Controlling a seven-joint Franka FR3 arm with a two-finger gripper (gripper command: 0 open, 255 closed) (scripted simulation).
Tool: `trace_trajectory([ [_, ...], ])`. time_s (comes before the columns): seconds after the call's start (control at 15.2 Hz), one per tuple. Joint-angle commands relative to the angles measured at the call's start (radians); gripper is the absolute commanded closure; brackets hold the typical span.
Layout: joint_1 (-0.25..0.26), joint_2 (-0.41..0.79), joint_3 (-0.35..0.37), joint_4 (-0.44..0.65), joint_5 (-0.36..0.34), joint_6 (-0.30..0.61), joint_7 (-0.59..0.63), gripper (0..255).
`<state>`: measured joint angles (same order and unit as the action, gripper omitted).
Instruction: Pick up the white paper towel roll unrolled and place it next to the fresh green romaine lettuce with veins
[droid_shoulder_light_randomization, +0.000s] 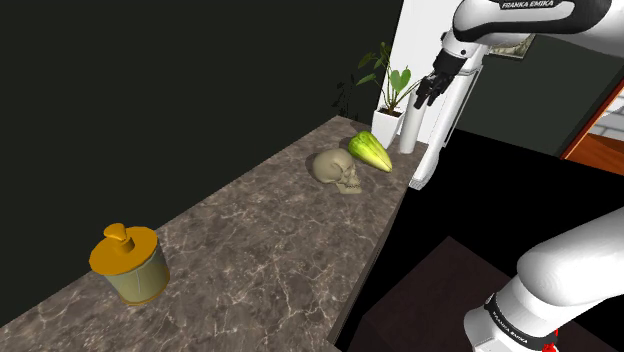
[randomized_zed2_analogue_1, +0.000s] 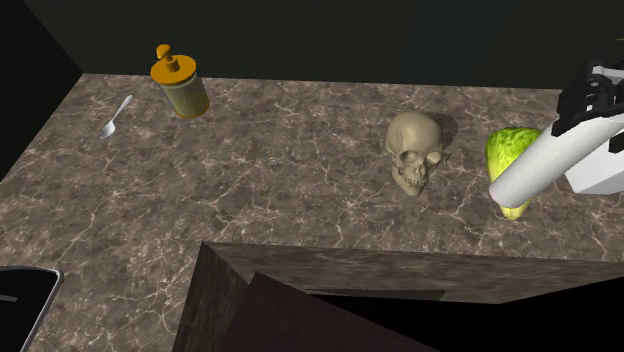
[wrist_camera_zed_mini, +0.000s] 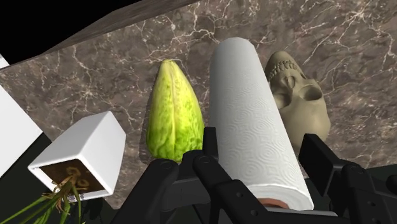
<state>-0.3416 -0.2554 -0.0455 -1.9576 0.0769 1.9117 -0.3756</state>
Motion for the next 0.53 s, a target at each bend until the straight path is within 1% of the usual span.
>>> trace_trajectory([
  [0.0,-0.001,-0.004,-0.001,-0.03,0.001,0.026,-0.004,255],
  [0.46,0.0,-0.005,-0.001,-0.125,0.004,0.119,-0.011,255],
])
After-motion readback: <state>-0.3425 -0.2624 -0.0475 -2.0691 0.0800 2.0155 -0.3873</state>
